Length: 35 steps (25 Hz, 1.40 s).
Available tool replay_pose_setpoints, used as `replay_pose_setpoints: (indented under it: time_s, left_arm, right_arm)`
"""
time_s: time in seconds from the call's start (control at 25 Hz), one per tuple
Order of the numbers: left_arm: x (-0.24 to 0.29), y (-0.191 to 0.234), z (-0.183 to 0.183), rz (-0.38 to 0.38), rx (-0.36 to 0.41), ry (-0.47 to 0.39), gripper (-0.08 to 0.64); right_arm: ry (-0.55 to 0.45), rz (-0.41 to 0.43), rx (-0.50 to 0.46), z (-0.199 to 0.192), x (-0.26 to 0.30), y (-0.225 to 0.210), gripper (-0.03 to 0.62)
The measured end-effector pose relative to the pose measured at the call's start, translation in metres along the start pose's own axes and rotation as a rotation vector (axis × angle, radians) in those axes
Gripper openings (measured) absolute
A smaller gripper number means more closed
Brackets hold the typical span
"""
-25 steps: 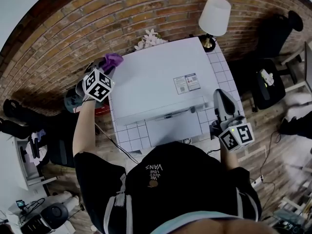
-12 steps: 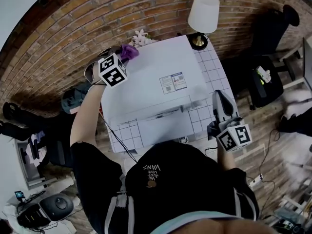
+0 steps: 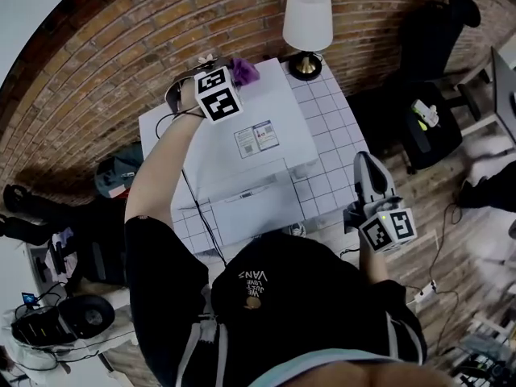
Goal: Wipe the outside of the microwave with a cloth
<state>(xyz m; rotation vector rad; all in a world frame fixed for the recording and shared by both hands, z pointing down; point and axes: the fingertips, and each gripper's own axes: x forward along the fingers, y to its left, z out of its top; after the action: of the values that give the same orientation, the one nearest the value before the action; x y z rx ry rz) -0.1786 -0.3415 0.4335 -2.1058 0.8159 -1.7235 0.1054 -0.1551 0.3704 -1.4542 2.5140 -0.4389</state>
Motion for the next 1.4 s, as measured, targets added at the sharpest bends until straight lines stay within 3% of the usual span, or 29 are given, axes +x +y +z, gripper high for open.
replay_pose_setpoints:
  time_s: [0.4, 0.68, 0.88, 1.24, 1.4]
  left_arm:
    - [0.024, 0.005, 0.074, 0.013, 0.1, -0.013, 0.141]
    - [0.01, 0.005, 0.061, 0.029, 0.06, -0.031, 0.141]
    - [-0.033, -0.001, 0.006, 0.071, 0.028, -0.032, 0.141]
    - [-0.12, -0.05, -0.183, 0.121, -0.159, 0.141, 0.141]
    - [-0.149, -0.081, -0.242, 0.121, -0.239, 0.2, 0.141]
  right_arm:
    - [-0.007, -0.052, 0.002, 0.008, -0.025, -0.031, 0.005]
    - [0.0, -0.027, -0.002, 0.008, -0.021, -0.022, 0.003]
    - [0.02, 0.058, -0.008, -0.001, 0.002, 0.01, 0.003]
    - [0.078, 0.251, -0.023, -0.022, 0.05, 0.087, 0.003]
    - [0.1, 0.311, -0.021, -0.033, 0.064, 0.117, 0.003]
